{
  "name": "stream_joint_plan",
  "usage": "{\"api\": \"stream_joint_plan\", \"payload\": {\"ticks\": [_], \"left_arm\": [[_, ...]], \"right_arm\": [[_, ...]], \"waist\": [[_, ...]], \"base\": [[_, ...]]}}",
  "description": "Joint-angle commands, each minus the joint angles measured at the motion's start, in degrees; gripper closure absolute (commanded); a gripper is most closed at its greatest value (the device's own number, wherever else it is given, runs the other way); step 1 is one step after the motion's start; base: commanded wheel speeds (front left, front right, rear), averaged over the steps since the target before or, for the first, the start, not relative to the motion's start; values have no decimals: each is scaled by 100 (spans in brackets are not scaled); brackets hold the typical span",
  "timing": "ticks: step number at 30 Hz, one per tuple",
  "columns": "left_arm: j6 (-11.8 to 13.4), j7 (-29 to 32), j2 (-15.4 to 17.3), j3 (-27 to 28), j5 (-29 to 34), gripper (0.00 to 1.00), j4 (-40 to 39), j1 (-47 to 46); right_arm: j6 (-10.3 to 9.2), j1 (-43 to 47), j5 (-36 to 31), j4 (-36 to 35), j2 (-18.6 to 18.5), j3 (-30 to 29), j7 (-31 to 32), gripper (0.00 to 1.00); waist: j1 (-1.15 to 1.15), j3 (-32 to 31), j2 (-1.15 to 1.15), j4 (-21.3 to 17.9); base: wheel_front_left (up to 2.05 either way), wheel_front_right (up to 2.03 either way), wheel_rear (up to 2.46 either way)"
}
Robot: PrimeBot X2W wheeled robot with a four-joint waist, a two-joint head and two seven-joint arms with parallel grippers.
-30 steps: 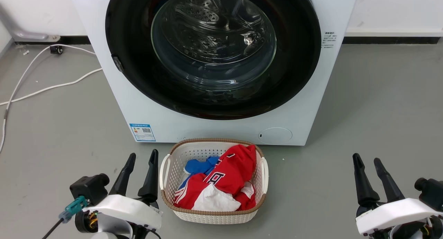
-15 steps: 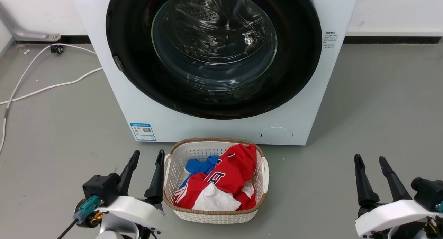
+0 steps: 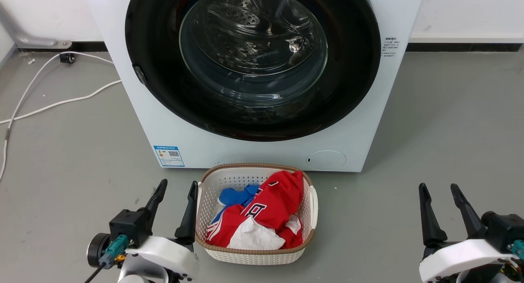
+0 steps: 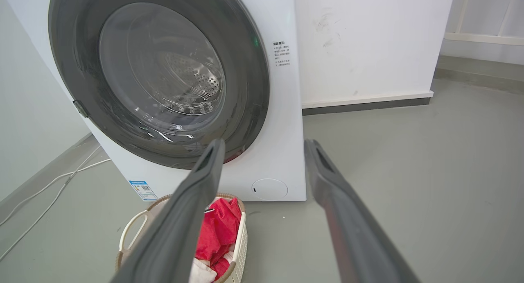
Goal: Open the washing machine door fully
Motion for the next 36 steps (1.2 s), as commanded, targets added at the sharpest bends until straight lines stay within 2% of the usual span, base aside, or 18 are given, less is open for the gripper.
{"api": "stream_joint_plan", "payload": {"ticks": [1,30,36], "left_arm": [[25,-50,30,1,84,0,-21,-94],[-48,-377,-182,229,987,0,274,-100],[-68,-370,-216,282,951,0,329,-97]], "right_arm": [[10,17,-96,-64,8,7,-29,0],[13,71,-843,33,20,-2,-241,0],[13,36,-721,102,20,-13,-268,0]], "waist": [[0,2,0,0],[0,1,0,18],[0,-14,0,18]], "base": [[0,0,0],[0,0,0],[0,0,0]]}}
